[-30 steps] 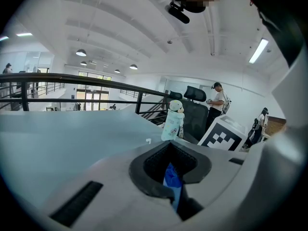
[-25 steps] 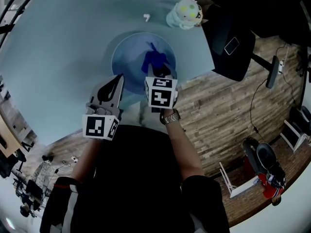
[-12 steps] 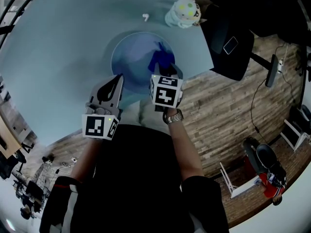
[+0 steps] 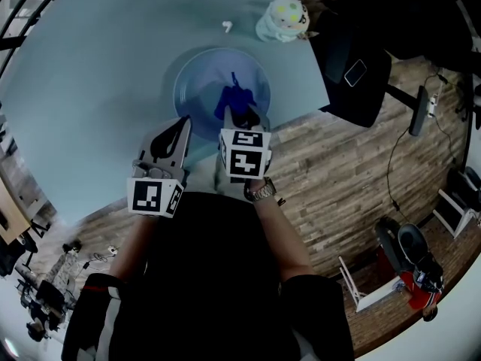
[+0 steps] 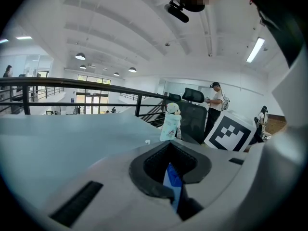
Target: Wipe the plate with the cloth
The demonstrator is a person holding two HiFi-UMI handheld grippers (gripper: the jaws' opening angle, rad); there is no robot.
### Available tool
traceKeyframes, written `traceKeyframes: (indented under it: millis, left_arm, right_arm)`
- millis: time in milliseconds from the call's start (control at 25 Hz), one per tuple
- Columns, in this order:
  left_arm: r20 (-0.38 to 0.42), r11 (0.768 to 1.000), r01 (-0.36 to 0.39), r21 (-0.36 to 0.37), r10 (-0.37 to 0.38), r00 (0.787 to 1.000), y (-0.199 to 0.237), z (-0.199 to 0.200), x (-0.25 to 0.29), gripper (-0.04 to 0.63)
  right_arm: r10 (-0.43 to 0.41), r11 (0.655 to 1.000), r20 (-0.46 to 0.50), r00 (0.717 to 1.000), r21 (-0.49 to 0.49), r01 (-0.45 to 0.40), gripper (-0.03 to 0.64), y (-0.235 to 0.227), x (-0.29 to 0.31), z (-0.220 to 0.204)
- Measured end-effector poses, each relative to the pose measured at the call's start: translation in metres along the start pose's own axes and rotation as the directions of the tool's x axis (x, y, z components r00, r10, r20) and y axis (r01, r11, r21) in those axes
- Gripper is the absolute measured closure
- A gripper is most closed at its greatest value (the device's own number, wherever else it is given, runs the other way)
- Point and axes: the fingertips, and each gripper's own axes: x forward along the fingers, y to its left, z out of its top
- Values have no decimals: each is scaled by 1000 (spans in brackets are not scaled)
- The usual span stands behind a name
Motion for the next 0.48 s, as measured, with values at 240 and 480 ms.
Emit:
traceKeyframes:
  millis: [240,480]
  left_arm:
    - [9,1000,-24,-8,24,1000,1,-1,-10,595]
    - [7,999,-42,-17,42,999,2,-2,-16,595]
  right_arm:
    - [78,995,-37,996,-58,-80,497,39,4,-13]
    - [138,983,-64,988,-112,-145,497,71,8,-19]
